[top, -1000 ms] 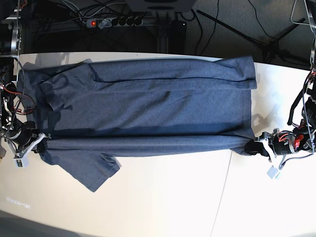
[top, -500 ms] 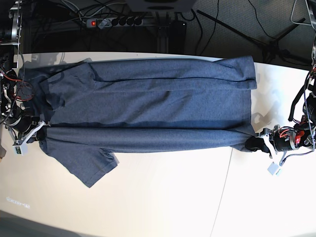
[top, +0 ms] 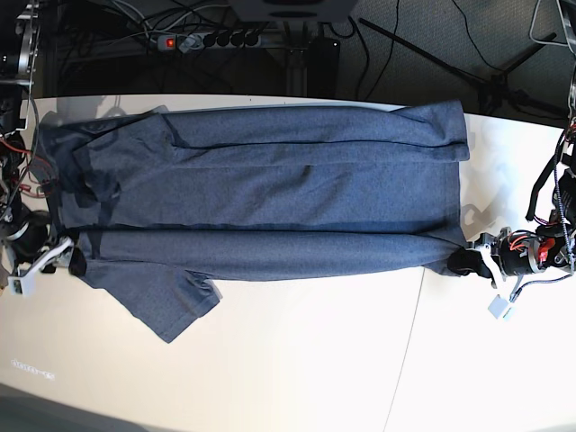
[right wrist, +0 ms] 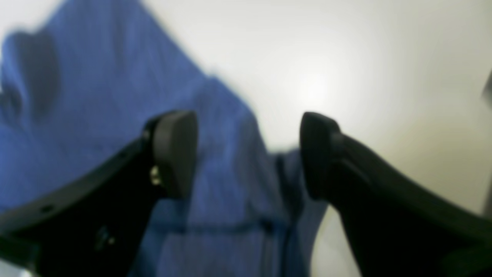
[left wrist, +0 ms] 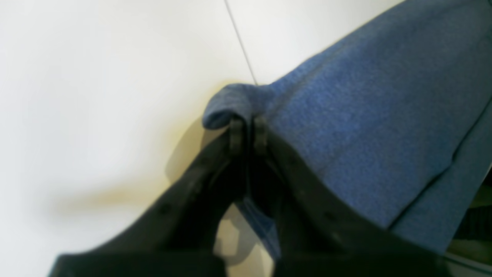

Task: Fold the T-shirt properly
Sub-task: 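Pull the held hem further over the shirt with both grippers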

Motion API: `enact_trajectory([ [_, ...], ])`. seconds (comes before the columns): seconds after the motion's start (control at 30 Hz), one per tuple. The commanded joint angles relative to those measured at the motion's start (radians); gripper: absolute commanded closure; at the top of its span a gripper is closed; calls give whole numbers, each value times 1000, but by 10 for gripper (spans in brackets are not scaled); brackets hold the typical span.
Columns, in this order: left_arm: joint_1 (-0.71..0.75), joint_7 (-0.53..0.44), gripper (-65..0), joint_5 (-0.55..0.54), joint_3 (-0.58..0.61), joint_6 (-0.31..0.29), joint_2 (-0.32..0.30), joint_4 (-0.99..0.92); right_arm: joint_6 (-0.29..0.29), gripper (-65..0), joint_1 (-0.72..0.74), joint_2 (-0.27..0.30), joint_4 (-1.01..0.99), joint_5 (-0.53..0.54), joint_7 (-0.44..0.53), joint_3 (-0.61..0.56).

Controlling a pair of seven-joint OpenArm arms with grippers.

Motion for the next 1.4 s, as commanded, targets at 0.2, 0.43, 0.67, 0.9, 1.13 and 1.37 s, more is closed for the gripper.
enact_trajectory([
  [0.2,-29,-11,0,-14,-9,-13,-22,11,68,-424,210,-29,-18,-45,-32,9],
  [0.43,-29,-11,0,-14,-9,-13,-22,11,67,-422,376,-154,-270,-179,-4,-31],
  [0.67,-29,5,0,-14,-9,-13,-23,11,64,-420,459,-211,-443,-287,2,-72],
  [0.9,-29,5,0,-15,-9,-13,-28,11,64,-420,453,-203,-525,-350,2,-72],
  [1.13,-30,4,0,-15,-9,-13,-28,11,65,-420,452,-216,-557,-350,5,-72],
  [1.37,-30,5,0,-15,-9,-13,-28,11,65,-420,454,-288,-554,-382,10,-72],
])
